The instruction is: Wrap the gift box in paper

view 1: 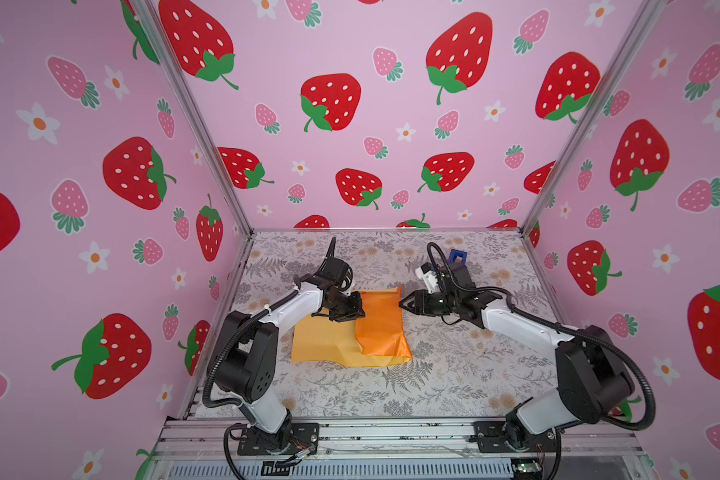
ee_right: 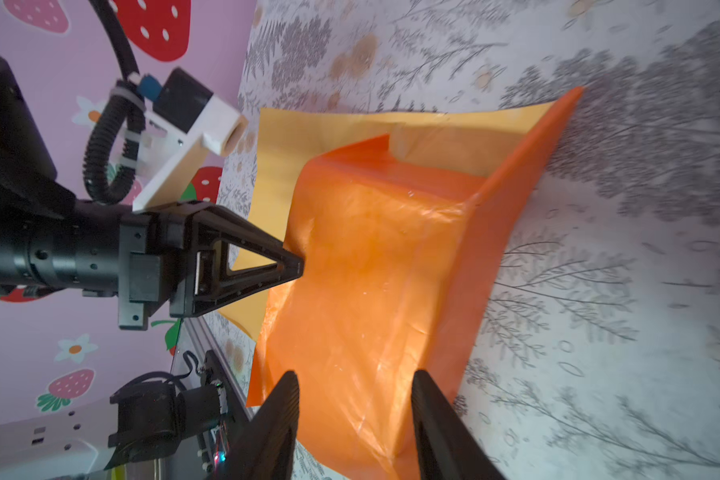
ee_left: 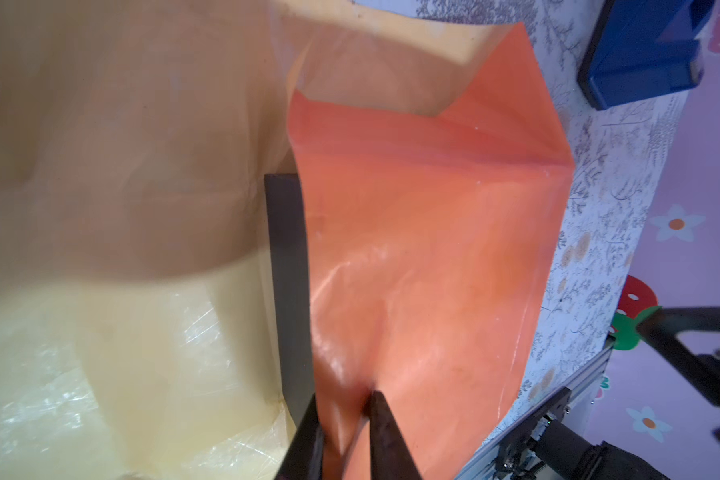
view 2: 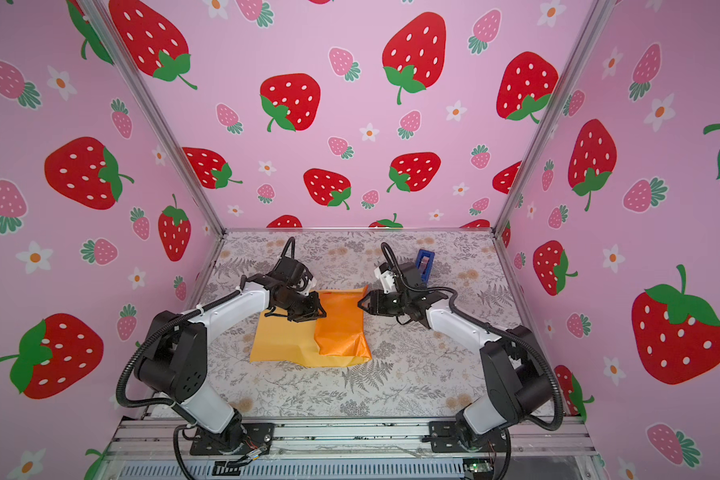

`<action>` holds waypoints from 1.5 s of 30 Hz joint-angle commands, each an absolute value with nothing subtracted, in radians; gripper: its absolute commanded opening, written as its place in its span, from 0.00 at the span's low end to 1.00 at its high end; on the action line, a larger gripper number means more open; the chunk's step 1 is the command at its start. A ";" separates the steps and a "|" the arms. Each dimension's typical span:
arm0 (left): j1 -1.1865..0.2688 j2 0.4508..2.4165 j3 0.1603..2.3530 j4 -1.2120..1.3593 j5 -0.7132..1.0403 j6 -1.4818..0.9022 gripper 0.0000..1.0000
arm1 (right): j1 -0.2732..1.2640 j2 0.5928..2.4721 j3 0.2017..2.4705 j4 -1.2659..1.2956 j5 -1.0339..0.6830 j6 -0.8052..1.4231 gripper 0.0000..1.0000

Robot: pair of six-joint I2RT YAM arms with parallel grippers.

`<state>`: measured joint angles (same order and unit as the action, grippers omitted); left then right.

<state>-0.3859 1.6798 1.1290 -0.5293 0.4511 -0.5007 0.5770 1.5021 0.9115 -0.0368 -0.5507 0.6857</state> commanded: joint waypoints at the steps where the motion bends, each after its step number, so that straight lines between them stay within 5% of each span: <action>1: -0.397 1.716 1.086 -0.485 0.495 -0.531 0.20 | 0.528 1.494 0.821 0.013 -0.563 0.718 0.48; 10: -0.401 1.734 1.064 -0.394 0.575 -0.568 0.19 | 0.510 1.541 0.776 0.100 -0.658 0.737 0.60; 24: -0.416 1.763 1.099 -0.425 0.590 -0.528 0.18 | 0.511 1.649 0.789 0.100 -0.684 0.700 0.52; 33: -0.416 1.760 1.096 -0.439 0.580 -0.514 0.18 | 0.516 1.504 0.872 -0.070 -0.519 0.657 0.52; 45: -0.415 1.761 1.105 -0.456 0.570 -0.502 0.18 | 0.693 1.682 0.956 0.114 -0.760 0.726 0.26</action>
<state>-0.4042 1.7309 1.0969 -0.3710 0.6163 -0.5209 0.6804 1.6329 0.9508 0.0578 -0.6758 0.6907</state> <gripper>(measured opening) 0.184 0.262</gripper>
